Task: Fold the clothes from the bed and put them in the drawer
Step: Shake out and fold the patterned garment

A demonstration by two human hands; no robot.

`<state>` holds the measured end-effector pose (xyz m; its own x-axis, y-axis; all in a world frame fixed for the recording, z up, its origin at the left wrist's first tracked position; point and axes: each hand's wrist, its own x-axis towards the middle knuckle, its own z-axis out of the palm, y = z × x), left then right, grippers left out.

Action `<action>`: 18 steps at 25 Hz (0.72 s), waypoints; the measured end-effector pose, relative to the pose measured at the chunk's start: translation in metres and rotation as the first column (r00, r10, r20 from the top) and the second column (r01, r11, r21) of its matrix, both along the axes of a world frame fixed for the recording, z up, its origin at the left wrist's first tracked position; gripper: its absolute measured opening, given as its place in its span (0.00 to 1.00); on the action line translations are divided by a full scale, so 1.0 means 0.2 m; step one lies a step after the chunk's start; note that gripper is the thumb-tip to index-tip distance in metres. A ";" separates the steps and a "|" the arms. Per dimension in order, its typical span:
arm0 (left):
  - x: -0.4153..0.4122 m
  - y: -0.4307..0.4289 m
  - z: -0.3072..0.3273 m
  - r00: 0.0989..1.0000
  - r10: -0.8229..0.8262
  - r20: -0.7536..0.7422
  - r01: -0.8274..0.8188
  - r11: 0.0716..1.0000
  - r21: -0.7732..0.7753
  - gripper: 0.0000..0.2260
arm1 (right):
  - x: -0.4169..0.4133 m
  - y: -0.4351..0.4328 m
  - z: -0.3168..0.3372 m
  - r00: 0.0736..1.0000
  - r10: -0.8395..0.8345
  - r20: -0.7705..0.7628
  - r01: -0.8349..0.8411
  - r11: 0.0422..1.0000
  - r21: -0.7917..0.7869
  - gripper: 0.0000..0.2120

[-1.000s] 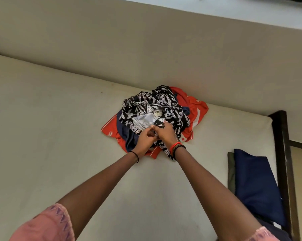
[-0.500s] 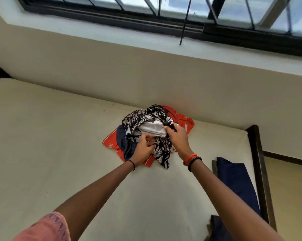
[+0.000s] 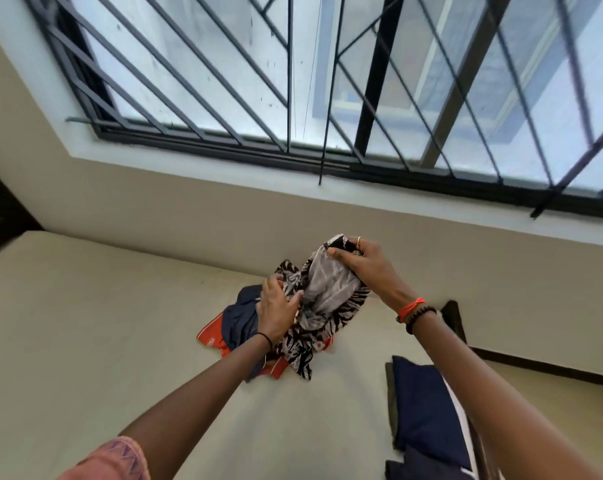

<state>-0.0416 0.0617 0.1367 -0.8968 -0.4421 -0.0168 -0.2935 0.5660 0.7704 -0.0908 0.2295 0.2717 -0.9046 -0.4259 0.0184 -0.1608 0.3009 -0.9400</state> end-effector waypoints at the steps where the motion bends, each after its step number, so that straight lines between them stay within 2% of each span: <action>1: 0.00 0.02 0.09 0.998 -0.066 0.022 0.066 0.998 0.001 0.24 | 0.02 0.04 0.11 1.000 0.020 -0.009 -0.019 1.000 0.004 0.06; 4: 0.00 0.13 0.28 0.970 -0.233 0.066 0.227 0.971 0.080 0.35 | 0.09 0.17 0.43 0.995 0.060 -0.079 -0.060 0.998 0.000 0.03; 6: -0.01 0.21 0.43 0.964 -0.258 0.067 0.254 0.966 0.056 0.30 | 0.14 0.28 0.63 0.990 0.060 -0.127 -0.058 0.998 0.014 0.03; 9: -0.02 0.32 0.71 0.950 -0.312 0.032 0.308 0.947 0.087 0.14 | 0.17 0.46 0.88 0.988 0.014 -0.151 -0.013 1.000 0.003 0.06; 12: -0.02 0.35 1.05 0.846 -0.532 0.023 0.522 0.837 0.164 0.11 | 0.18 0.65 1.08 0.995 -0.033 -0.093 0.031 0.999 -0.024 0.09; 15: -0.03 0.30 1.38 0.764 -0.642 0.069 0.643 0.766 0.005 0.15 | 0.23 0.86 1.25 0.997 -0.016 -0.077 0.016 1.000 0.005 0.09; 18: -0.01 0.25 1.74 0.777 -0.624 0.086 0.627 0.753 -0.201 0.08 | 0.30 1.02 1.40 0.991 0.008 -0.136 -0.002 0.999 0.044 0.08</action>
